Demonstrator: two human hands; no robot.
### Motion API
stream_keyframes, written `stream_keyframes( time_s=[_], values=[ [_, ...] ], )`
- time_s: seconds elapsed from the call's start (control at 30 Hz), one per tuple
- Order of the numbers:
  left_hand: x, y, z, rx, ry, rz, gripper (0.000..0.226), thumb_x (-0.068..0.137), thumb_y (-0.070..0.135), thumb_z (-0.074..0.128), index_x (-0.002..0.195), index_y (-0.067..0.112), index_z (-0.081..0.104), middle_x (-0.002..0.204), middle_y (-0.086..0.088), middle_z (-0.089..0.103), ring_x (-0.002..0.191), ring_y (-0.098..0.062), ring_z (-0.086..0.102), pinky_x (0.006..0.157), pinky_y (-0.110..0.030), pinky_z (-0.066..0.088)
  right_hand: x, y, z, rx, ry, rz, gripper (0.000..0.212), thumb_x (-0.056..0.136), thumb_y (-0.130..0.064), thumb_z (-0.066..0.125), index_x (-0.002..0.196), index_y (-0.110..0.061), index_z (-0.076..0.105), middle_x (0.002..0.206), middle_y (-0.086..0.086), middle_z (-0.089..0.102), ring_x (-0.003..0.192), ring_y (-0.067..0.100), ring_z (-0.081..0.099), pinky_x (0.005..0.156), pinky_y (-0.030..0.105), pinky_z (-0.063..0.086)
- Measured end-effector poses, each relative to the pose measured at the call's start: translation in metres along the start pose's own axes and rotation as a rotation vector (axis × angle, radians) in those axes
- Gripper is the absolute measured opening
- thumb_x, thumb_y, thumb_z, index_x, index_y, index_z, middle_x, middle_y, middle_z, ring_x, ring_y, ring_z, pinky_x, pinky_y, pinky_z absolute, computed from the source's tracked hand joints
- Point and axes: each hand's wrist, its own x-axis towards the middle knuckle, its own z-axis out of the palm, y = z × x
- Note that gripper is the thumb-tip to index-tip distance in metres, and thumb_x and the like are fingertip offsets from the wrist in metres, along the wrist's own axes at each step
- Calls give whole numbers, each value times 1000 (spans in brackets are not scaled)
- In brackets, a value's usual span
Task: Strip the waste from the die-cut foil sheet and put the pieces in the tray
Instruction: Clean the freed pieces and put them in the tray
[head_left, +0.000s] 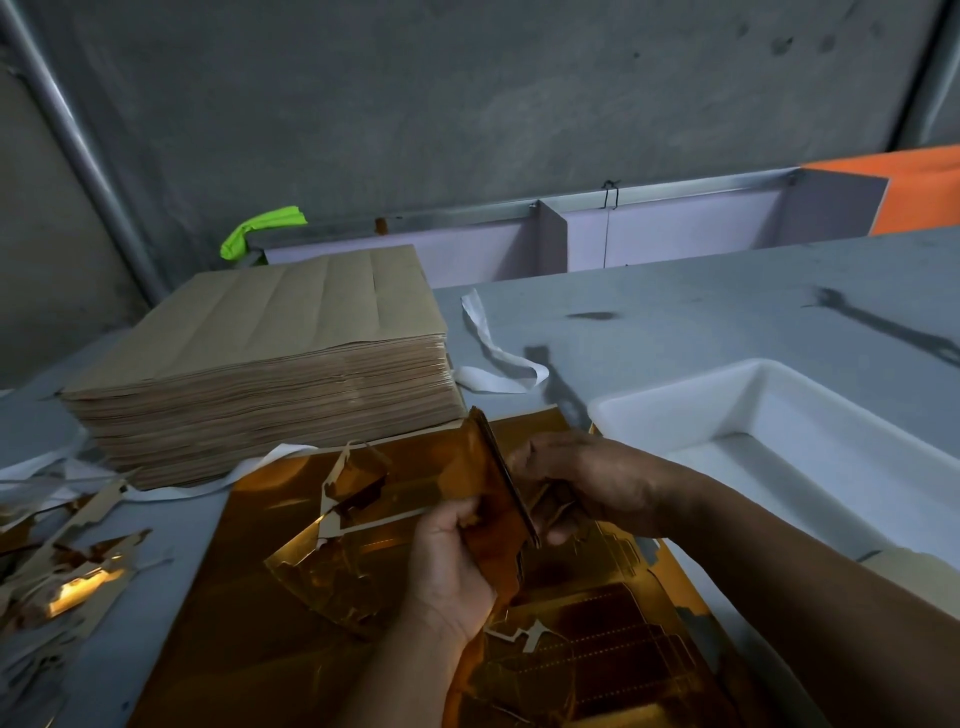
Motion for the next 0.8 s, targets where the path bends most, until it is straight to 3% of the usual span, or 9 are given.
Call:
stream_keyframes(
  time_s=[0.1, 0.2, 0.3, 0.43, 0.5, 0.6, 0.7, 0.8],
  values=[
    [-2, -1, 6, 125, 109, 83, 44, 75, 33, 60, 115, 20, 70, 111, -11, 73, 99, -28, 71, 71, -38, 53, -2, -2, 4, -91, 60, -3, 40, 83, -51, 65, 103, -16, 62, 90, 5, 72, 82, 23, 72, 68, 32, 56],
    [-4, 0, 10, 256, 191, 193, 34, 81, 21, 62, 115, 28, 61, 110, -10, 70, 101, -31, 66, 71, -44, 52, 0, -2, 5, -213, 118, 24, 34, 91, -29, 67, 122, -19, 56, 109, 6, 69, 92, 25, 71, 76, 35, 60],
    [-5, 6, 15, 392, 240, 351, 35, 90, 6, 60, 111, 32, 54, 114, -9, 65, 102, -29, 63, 84, -53, 53, 1, -4, 3, -232, 160, 45, 44, 93, -15, 64, 133, -25, 51, 119, 2, 65, 104, 23, 65, 89, 38, 57],
    [-9, 16, 20, 456, 254, 494, 64, 85, -4, 63, 125, 43, 46, 113, -1, 64, 97, -14, 64, 71, -25, 47, 3, -1, 1, -161, 231, -36, 26, 91, -3, 62, 105, -24, 67, 101, -1, 72, 96, 14, 69, 84, 31, 56],
    [-10, 19, 21, 498, 255, 526, 65, 85, -4, 63, 130, 41, 46, 110, 2, 67, 95, -9, 65, 70, -21, 44, 3, -1, 3, -136, 249, -78, 28, 92, -2, 61, 96, -28, 69, 91, -6, 74, 90, 10, 71, 76, 24, 56],
    [-11, 19, 22, 575, 247, 532, 55, 87, -1, 62, 130, 32, 50, 112, 2, 66, 102, -14, 63, 70, -22, 44, 3, -3, 3, -144, 274, -107, 29, 92, -3, 63, 91, -31, 71, 91, -6, 75, 91, 13, 71, 80, 30, 58],
    [-11, 16, 21, 610, 265, 494, 49, 88, 1, 60, 126, 31, 53, 112, 1, 63, 103, -17, 62, 71, -26, 46, 3, -2, 3, -211, 248, -63, 23, 91, -3, 63, 103, -21, 69, 103, 4, 73, 99, 20, 69, 91, 39, 57],
    [-11, 9, 19, 632, 266, 406, 47, 89, 2, 59, 128, 28, 53, 116, -5, 63, 107, -24, 62, 89, -46, 51, 2, -1, 5, -326, 202, 9, 21, 89, -4, 64, 100, -22, 67, 100, 4, 71, 97, 19, 68, 90, 37, 56]
  ],
)
